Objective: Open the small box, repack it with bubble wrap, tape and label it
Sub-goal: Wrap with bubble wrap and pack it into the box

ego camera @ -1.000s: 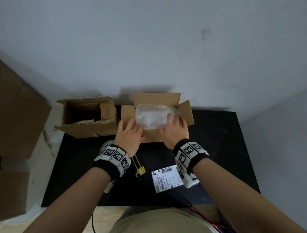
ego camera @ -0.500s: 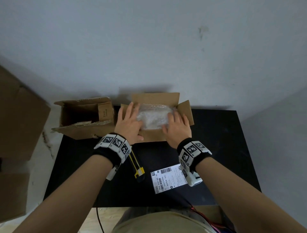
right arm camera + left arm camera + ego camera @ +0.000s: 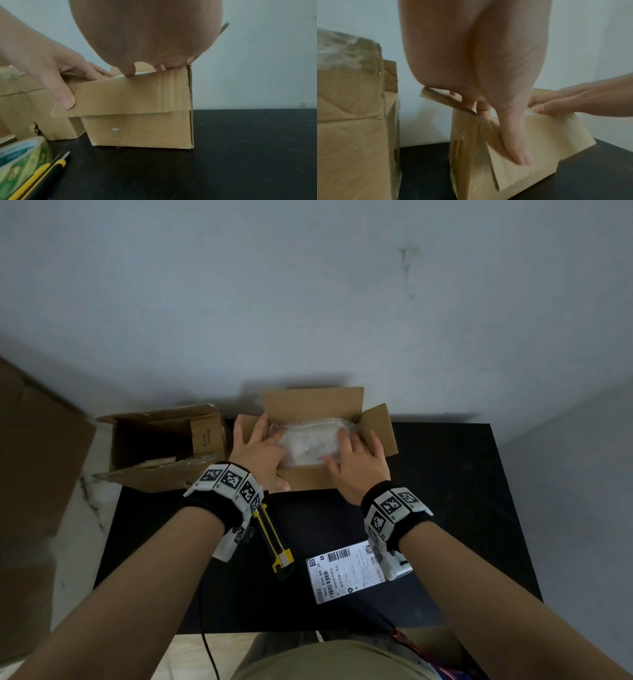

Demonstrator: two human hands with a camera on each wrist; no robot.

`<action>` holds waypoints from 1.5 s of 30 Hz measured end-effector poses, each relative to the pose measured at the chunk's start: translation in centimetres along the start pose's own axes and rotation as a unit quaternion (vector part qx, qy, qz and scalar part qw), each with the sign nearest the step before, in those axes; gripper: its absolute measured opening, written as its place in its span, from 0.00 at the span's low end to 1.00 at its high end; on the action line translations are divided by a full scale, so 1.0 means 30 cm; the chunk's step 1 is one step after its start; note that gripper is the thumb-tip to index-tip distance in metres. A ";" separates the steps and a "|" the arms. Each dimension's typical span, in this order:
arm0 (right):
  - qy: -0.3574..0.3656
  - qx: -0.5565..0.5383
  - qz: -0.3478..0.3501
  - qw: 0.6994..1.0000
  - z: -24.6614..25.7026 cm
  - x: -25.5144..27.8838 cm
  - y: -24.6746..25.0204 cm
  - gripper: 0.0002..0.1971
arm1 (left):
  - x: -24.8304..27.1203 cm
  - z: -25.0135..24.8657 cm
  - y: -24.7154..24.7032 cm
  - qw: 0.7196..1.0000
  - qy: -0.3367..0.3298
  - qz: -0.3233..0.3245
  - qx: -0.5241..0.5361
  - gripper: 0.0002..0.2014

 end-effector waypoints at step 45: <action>0.036 -0.214 -0.016 0.976 -0.073 0.062 0.142 0.15 | 0.121 -0.007 0.011 0.941 -0.003 -0.162 0.297 0.31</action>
Point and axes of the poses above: each hand's wrist, its own x-axis away from the middle knuckle, its own y-axis out of the back of the hand, z = x × y, the point moved 3 cm from there along -x, towards the middle knuckle, and after that the axes turned 3 degrees about x, right-handed, at the moved point
